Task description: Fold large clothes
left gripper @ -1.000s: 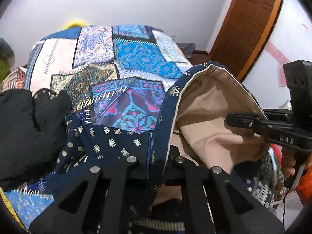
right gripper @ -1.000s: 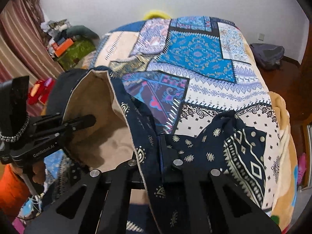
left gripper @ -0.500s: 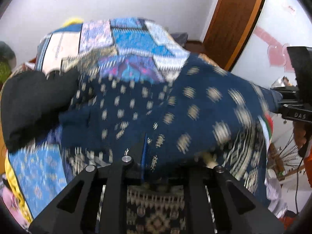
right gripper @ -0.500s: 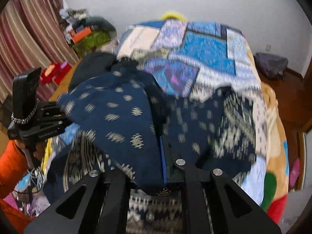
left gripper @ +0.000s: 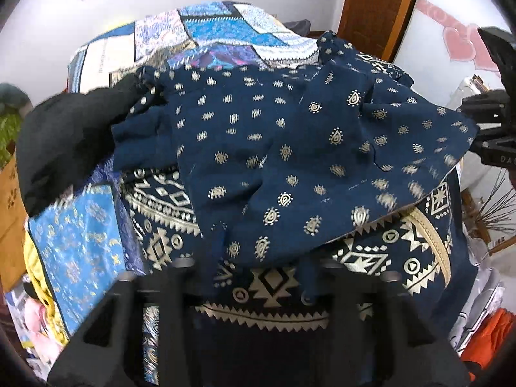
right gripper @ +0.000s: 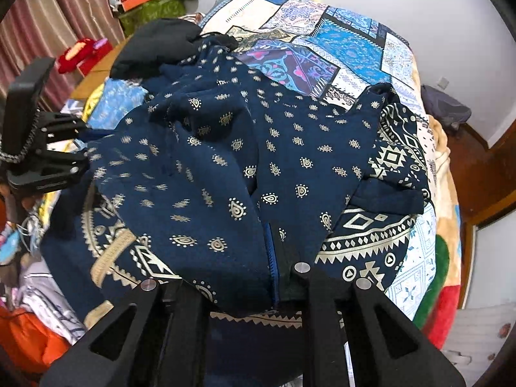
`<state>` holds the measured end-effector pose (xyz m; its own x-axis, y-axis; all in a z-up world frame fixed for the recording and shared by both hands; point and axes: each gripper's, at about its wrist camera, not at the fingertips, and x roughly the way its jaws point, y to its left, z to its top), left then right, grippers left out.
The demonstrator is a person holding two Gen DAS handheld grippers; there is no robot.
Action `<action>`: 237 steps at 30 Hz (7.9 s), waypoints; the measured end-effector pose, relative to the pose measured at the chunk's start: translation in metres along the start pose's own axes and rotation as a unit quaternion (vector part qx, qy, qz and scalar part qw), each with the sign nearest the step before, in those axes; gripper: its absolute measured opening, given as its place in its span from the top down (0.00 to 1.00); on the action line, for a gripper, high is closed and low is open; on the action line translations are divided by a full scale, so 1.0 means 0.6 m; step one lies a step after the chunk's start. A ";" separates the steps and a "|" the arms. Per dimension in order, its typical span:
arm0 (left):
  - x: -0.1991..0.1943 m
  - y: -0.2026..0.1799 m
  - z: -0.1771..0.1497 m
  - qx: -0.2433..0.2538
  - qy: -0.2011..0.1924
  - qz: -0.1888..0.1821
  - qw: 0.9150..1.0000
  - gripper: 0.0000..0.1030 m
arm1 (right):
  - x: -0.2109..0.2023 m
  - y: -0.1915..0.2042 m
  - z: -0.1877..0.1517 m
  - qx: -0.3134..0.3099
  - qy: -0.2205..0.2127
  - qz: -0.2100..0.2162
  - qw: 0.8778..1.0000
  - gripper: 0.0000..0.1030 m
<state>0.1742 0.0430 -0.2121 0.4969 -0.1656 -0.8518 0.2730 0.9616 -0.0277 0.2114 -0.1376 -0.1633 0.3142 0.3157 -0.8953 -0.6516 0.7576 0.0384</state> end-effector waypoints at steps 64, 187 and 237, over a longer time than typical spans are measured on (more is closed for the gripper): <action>-0.016 0.150 0.057 -0.167 -0.079 0.068 0.980 0.37 | -0.048 -0.119 -0.001 0.170 -0.095 0.013 0.981 0.47; 0.011 0.195 -0.109 -0.312 0.034 -0.143 0.939 0.79 | 0.049 -0.085 -0.026 0.103 -0.036 0.044 0.993 0.87; -0.050 0.344 0.117 -0.245 -0.097 0.050 0.963 0.52 | 0.036 -0.219 0.117 0.152 -0.094 0.006 0.984 0.59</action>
<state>0.2734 0.2310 -0.1553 0.6574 -0.0587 -0.7513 -0.1832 0.9546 -0.2348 0.3524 -0.1899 -0.1567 0.4486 0.4051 -0.7967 -0.4283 0.8798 0.2062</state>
